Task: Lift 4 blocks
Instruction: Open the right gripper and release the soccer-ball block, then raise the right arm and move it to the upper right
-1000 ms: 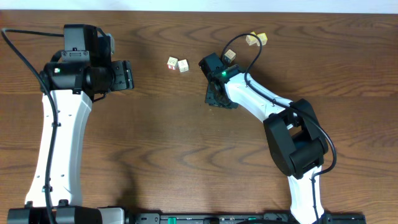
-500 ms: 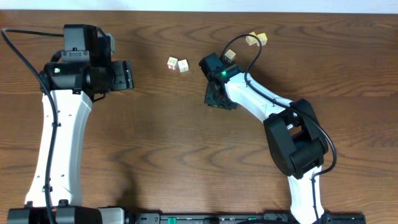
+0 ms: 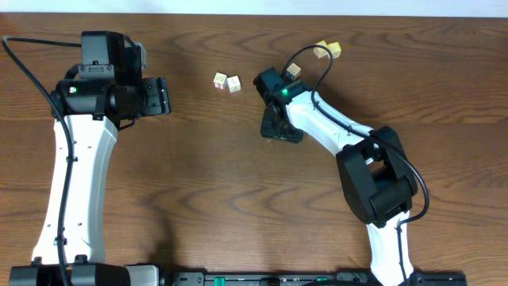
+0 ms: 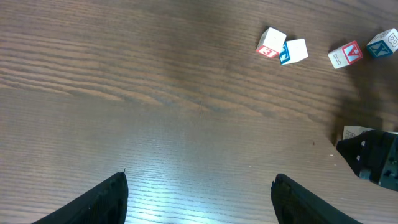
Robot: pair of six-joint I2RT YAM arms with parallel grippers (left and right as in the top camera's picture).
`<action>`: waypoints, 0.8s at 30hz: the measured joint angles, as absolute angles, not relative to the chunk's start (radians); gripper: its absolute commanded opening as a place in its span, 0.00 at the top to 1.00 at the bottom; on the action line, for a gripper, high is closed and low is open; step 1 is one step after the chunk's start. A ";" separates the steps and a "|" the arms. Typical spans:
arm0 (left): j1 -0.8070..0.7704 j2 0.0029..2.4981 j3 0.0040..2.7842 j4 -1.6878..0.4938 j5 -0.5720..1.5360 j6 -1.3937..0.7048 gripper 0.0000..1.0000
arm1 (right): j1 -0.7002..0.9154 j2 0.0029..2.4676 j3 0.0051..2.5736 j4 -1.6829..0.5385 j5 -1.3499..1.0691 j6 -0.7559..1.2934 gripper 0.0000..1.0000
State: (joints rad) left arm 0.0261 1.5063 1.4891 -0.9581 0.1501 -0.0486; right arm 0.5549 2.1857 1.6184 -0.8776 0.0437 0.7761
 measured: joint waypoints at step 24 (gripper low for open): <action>0.026 1.506 1.489 -0.958 0.150 -0.049 0.26 | 0.443 2.191 2.179 -1.290 0.040 0.493 0.37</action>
